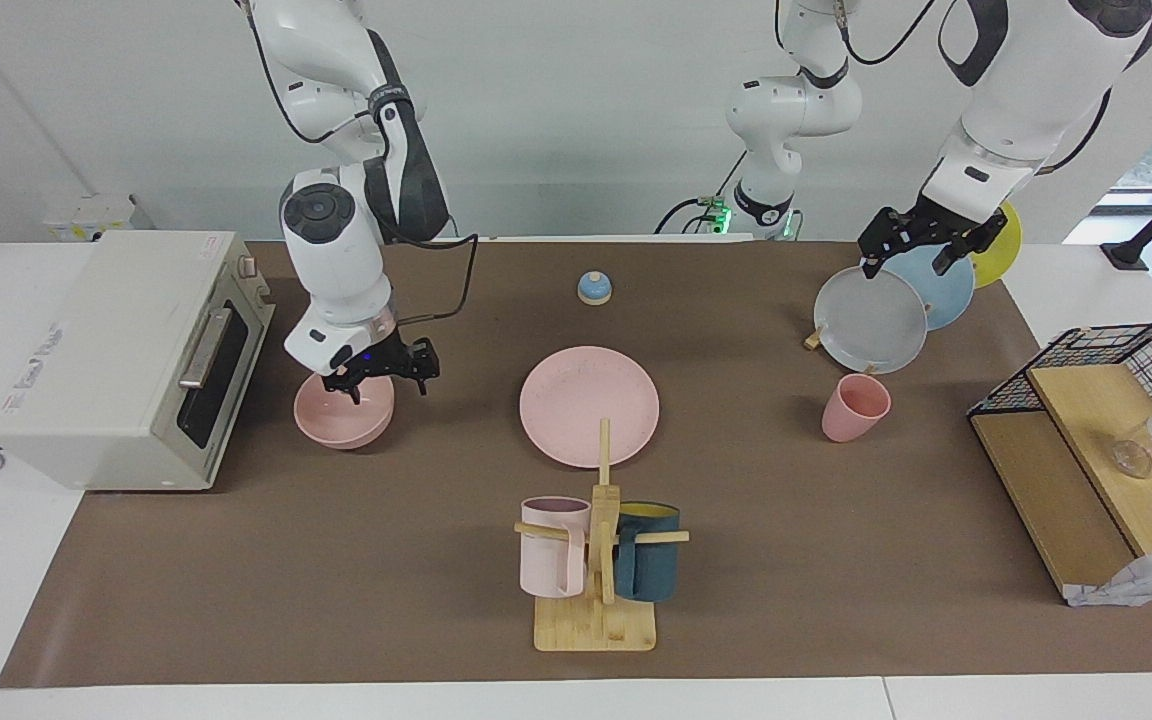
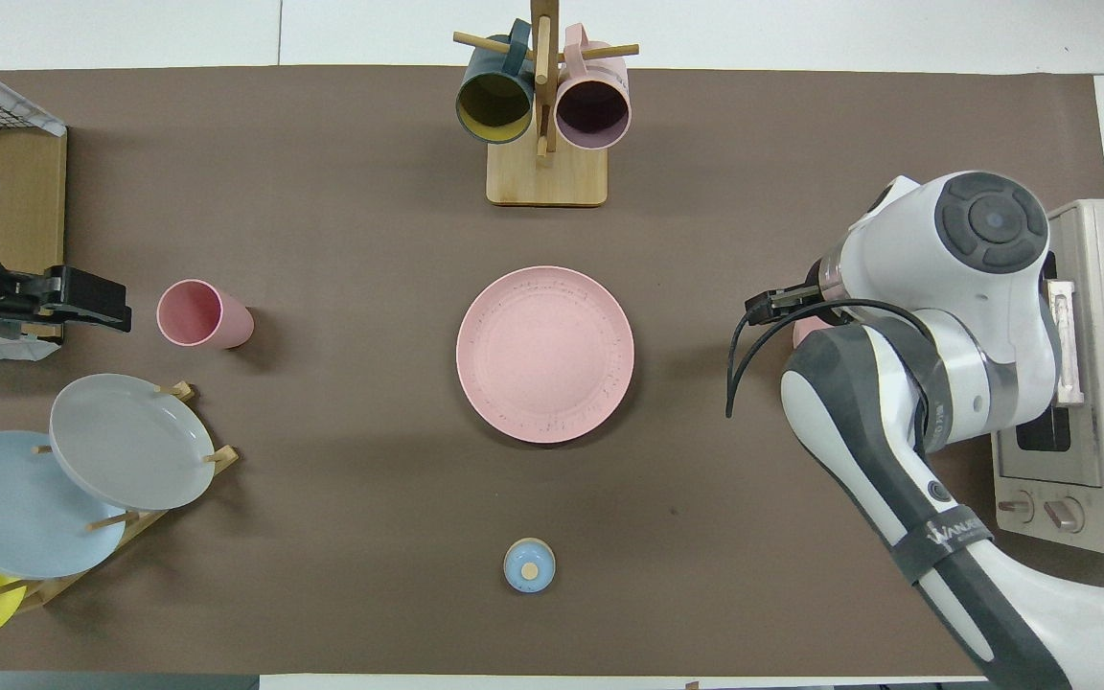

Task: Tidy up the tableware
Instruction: 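Reach the right gripper to the rim of the pink bowl, then close the right gripper on the pink bowl rim, then carry the bowl over the plate while the left gripper reaches the cup, then lower the bowl onto the plate while the left gripper grasps the cup, then open the right gripper and withdraw while the left gripper lifts the cup, then carry the pink cup over the bowl with the left gripper and lower it in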

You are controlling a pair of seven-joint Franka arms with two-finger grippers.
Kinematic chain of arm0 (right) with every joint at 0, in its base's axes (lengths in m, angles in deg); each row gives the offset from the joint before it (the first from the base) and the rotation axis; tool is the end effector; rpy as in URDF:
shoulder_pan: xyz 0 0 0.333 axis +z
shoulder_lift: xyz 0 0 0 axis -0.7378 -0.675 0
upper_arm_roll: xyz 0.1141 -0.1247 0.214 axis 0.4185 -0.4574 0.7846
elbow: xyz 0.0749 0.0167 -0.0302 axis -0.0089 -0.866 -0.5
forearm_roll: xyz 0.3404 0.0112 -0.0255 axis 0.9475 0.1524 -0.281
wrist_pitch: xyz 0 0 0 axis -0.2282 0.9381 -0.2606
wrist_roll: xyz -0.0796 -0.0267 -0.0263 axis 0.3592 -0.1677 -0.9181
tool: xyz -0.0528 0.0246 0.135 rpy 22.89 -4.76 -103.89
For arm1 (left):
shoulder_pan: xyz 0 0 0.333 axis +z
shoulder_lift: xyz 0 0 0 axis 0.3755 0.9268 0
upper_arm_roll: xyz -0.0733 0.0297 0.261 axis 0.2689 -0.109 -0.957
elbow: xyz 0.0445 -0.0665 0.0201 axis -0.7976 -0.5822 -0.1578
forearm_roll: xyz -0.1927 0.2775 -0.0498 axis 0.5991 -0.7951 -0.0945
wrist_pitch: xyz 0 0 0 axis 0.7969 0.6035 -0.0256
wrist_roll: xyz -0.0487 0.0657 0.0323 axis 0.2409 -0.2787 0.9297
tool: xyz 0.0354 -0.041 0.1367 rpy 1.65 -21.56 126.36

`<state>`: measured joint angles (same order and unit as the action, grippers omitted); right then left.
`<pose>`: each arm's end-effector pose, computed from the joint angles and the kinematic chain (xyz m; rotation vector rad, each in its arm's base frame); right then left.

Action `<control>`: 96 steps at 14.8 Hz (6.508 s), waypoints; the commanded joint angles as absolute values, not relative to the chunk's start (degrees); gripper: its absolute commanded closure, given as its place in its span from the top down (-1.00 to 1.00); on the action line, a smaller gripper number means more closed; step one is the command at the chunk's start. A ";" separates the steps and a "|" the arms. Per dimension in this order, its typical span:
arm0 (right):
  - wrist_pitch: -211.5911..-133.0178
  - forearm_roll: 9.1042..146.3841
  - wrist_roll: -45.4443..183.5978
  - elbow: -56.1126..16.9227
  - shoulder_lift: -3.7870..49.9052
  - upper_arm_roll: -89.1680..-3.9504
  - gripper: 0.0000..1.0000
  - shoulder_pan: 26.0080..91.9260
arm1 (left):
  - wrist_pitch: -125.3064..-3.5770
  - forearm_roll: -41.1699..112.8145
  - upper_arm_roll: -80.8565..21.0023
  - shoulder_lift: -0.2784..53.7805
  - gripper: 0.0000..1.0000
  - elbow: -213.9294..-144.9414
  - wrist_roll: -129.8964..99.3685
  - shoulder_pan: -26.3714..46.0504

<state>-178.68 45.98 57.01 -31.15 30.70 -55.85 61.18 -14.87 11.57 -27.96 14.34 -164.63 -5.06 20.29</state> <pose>0.5214 0.1051 0.3376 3.1138 0.2239 0.0310 0.4803 -0.0603 0.5291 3.1327 -0.0411 -0.0880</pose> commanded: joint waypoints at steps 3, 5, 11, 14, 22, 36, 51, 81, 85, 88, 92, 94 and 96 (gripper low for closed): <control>-184.41 47.24 56.51 -39.58 33.74 -55.69 0.78 62.12 | -14.39 10.60 -27.15 13.26 1.00 -165.16 -5.36 20.56; -187.15 47.24 56.86 -40.91 33.48 -55.69 0.67 61.96 | -13.95 10.60 -27.15 13.26 1.00 -165.16 -5.53 20.82; -187.51 46.10 57.04 -42.14 32.78 -55.87 0.40 61.43 | -13.95 10.60 -27.15 13.26 1.00 -165.16 -5.53 21.09; -188.99 45.13 57.21 -43.37 32.78 -55.87 0.15 60.29 | -13.95 10.60 -27.42 13.26 1.00 -165.16 -5.54 21.35; -190.15 44.52 58.00 -44.60 33.04 -55.87 -0.10 60.20 | -17.99 10.69 -27.42 13.79 1.00 -167.00 -6.06 21.35; -164.88 41.71 43.12 -15.66 23.93 -55.78 -1.00 77.47 | -20.62 12.52 -27.51 16.06 1.00 -167.27 -6.06 21.62; -164.12 41.88 16.52 12.97 -0.18 -54.02 -1.00 90.79 | -44.36 14.73 -27.42 25.75 1.00 -182.37 -9.39 20.74; -139.77 44.52 61.49 -5.29 33.99 -53.93 1.00 53.36 | -13.66 17.36 -26.98 39.71 -1.00 -138.62 -32.92 -1.38; -142.94 44.60 67.56 -14.26 38.83 -59.55 1.00 52.29 | -19.13 17.37 -26.89 42.70 -1.00 -138.53 -40.32 -8.95; -146.28 44.52 67.86 -14.98 38.40 -60.00 1.00 51.76 | -22.20 16.93 -26.98 44.81 -1.00 -141.14 -43.15 -13.18; -146.55 44.60 67.67 -14.72 39.10 -61.13 1.00 51.84 | -27.82 16.84 -26.98 44.82 -1.00 -145.37 -45.34 -13.36; -145.85 44.52 68.02 -15.16 39.81 -62.54 1.00 52.38 | -30.12 16.75 -26.89 44.82 -1.00 -148.01 -46.14 -13.36; -145.85 44.61 70.29 -14.55 39.54 -63.60 1.00 51.85 | -31.78 16.84 -26.89 44.73 -1.00 -149.86 -46.23 -13.28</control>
